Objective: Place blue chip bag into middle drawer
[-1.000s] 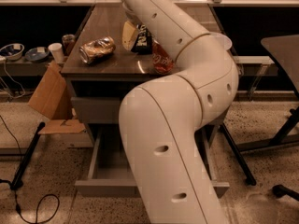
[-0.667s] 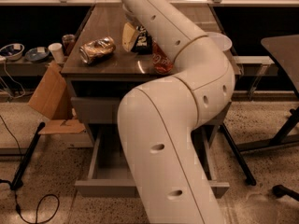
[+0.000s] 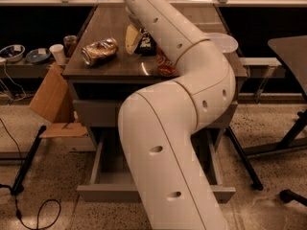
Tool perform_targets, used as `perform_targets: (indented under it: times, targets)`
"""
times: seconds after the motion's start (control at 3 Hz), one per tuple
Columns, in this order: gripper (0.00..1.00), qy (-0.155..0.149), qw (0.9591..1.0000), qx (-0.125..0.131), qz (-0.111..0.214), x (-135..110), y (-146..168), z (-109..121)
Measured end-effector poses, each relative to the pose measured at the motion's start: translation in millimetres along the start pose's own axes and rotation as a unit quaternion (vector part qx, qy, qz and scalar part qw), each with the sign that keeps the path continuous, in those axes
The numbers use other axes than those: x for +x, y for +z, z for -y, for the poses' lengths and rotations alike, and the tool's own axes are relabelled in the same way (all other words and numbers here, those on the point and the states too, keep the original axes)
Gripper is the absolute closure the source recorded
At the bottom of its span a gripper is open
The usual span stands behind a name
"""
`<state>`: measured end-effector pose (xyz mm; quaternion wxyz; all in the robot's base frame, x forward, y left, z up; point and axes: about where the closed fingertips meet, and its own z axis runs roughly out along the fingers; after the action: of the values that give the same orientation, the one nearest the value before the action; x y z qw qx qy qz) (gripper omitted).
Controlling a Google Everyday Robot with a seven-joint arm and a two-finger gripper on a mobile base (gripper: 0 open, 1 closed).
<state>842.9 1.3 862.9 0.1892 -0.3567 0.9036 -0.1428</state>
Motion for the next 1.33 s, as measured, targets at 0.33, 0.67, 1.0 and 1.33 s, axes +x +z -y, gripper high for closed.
perform_targets:
  times: [0.33,0.67,1.0,1.33]
  targets:
    - [0.16,-0.007,1.0,-0.004,-0.003,-0.4,0.5,-2.2]
    - [0.39,-0.011,0.9999,-0.007,-0.003,-1.1,0.0,-3.3]
    - [0.62,-0.013,0.9999,-0.008,-0.003,-1.8,-0.2,-3.1]
    - [0.86,-0.012,0.9999,0.0,-0.003,-3.0,-2.5,1.2]
